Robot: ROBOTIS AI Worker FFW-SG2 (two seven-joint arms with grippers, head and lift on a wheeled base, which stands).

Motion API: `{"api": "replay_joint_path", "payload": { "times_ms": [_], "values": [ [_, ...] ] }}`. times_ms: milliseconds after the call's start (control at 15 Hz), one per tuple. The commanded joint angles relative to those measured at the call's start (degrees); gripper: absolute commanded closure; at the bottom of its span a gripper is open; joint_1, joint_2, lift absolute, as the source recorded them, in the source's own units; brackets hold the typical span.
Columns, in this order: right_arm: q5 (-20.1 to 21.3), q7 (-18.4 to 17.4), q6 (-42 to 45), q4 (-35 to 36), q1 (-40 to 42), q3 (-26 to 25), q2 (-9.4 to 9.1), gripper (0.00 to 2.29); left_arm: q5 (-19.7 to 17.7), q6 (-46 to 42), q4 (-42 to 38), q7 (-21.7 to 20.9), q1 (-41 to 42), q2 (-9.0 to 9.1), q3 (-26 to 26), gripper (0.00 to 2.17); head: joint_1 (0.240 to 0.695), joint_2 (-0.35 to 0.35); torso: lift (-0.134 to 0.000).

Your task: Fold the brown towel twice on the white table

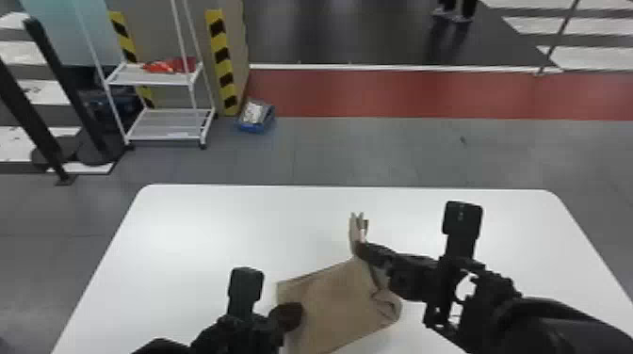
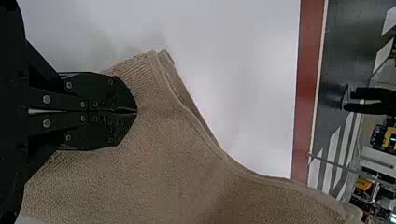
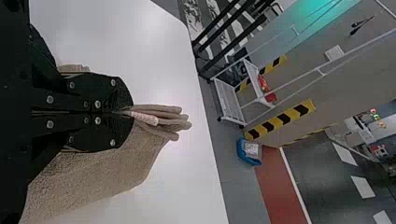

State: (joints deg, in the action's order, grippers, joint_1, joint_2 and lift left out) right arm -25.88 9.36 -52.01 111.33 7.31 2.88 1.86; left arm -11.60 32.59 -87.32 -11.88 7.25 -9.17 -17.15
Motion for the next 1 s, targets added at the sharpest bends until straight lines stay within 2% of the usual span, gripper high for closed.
{"api": "replay_joint_path", "payload": {
  "times_ms": [0, 333, 933],
  "values": [
    [0.6, -0.9, 0.0, -0.1, -0.3, 3.1, -0.01, 1.15, 0.1, 0.1, 0.2, 0.1, -0.6, 0.47, -1.2, 2.01, 0.695, 0.004, 0.000],
    [3.3, -1.3, -0.3, -4.8, -0.9, 5.8, -0.01, 1.15, -0.3, 0.1, 1.6, 0.1, -1.8, 0.55, -1.2, 2.01, 0.695, 0.030, 0.000],
    [4.0, -1.5, 3.2, -11.8, -3.4, 11.3, -0.28, 1.15, -0.4, -1.0, 3.6, -0.3, -2.8, 1.43, -1.6, 2.01, 0.695, 0.061, 0.000]
  ]
}}
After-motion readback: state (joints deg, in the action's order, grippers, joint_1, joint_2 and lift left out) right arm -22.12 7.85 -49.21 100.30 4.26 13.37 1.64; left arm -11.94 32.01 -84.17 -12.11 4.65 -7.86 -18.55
